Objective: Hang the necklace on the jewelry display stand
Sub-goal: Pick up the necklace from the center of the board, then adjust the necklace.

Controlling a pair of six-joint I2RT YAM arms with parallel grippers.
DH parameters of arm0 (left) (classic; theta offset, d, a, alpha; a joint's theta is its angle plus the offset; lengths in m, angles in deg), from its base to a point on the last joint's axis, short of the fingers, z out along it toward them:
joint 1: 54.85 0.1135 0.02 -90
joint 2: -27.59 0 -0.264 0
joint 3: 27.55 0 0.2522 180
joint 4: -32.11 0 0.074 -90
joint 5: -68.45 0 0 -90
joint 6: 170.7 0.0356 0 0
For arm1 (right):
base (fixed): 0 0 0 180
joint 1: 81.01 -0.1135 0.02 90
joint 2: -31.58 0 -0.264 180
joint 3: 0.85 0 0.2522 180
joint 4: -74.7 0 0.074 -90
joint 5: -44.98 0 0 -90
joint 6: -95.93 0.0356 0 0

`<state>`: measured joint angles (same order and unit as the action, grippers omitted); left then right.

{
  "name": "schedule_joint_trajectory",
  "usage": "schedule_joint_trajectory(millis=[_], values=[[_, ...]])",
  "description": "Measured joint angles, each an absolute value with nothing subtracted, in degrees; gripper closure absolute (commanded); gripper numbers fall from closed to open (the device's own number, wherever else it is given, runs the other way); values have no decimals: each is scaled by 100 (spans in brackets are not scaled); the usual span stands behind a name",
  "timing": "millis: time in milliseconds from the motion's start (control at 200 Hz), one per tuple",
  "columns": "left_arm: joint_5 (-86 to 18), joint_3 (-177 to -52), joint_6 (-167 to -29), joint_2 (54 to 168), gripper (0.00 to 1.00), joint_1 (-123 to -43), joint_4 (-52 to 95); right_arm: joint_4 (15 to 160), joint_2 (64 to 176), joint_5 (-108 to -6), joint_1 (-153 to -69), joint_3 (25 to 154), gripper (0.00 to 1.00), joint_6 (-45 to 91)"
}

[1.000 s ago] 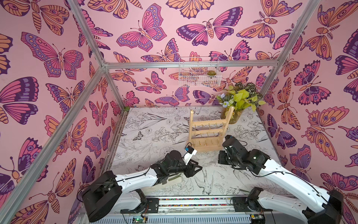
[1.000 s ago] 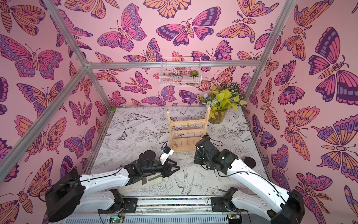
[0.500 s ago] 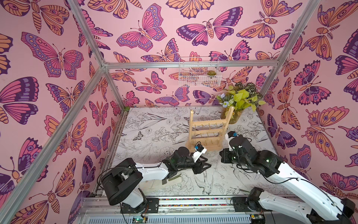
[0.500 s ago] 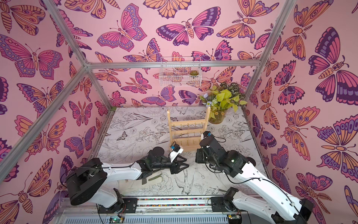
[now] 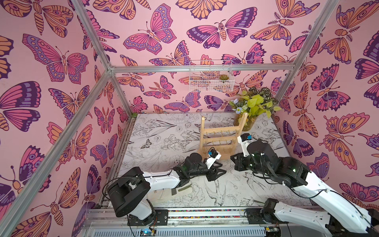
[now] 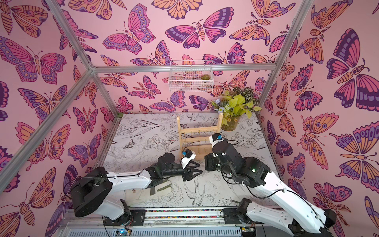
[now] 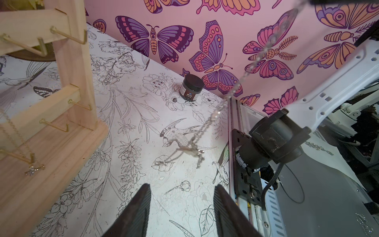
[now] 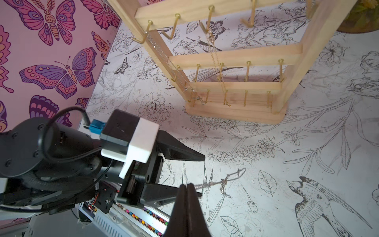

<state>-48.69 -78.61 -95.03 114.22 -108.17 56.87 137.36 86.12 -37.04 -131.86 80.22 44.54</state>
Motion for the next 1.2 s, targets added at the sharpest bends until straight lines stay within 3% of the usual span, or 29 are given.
schedule_joint_trajectory(millis=[456, 1016, 1202], values=[[-4864, -7922, -9466, 10967, 48, -10817, 5687, 13804, 8940, -3706, -13541, 8396, 100, 4316], [-4847, -7922, -9350, 10860, 67, -10817, 5595, 13793, 9091, -3710, -13731, 8509, 100, 4316], [-4738, -7920, -9341, 10856, 63, -10817, 5593, 13795, 9095, -3658, -13757, 8512, 100, 4318]])
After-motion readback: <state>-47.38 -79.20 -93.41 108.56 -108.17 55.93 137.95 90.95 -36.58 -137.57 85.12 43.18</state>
